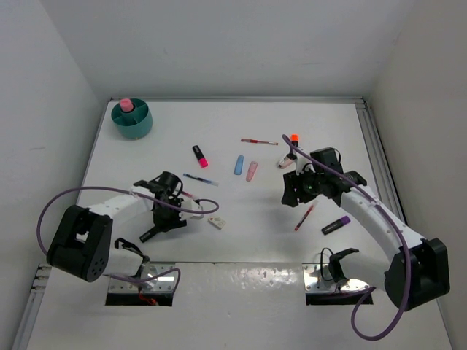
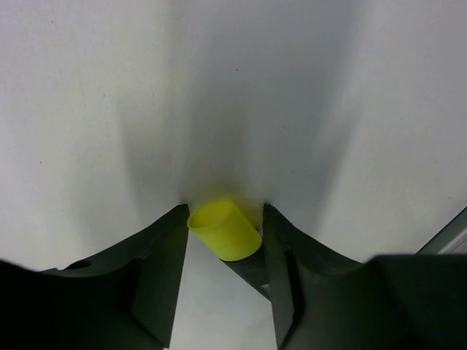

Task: Sort the stationery into containers
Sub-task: Grab a piece of stationery with the left arm

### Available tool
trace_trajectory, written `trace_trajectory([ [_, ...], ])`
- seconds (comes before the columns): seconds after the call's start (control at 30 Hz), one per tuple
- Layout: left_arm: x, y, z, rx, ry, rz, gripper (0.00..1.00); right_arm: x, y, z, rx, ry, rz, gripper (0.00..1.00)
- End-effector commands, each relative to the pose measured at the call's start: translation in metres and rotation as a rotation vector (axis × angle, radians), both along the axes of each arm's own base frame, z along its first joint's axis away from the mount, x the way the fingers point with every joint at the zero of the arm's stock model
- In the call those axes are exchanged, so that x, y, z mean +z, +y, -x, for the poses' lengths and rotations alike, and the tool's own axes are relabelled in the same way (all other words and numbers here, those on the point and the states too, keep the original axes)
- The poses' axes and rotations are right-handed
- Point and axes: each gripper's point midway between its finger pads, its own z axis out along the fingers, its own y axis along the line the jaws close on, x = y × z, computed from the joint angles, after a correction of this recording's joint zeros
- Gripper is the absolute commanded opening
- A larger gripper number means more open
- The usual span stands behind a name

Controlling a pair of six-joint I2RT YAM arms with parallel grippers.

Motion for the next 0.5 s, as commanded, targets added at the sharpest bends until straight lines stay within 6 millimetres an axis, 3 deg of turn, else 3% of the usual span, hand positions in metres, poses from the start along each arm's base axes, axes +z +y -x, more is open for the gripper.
trace_trajectory([
  [0.0, -0.014, 0.002, 0.0, 0.015, 0.003, -0.02, 0.49, 0.016, 0.003, -0.017, -0.006, -0.051, -0.014, 0.56],
  [0.23, -0.007, -0.007, -0.007, 0.065, 0.031, 0.04, 0.22, 0.018, 0.004, -0.02, -0.004, -0.056, -0.015, 0.55],
  [0.33, 0.007, -0.019, -0.018, 0.072, 0.007, 0.105, 0.14, 0.018, 0.005, -0.021, -0.004, -0.059, -0.016, 0.55],
  [0.47, 0.032, -0.04, -0.036, 0.062, -0.051, 0.206, 0.1, 0.019, 0.005, -0.021, -0.003, -0.063, -0.016, 0.54],
])
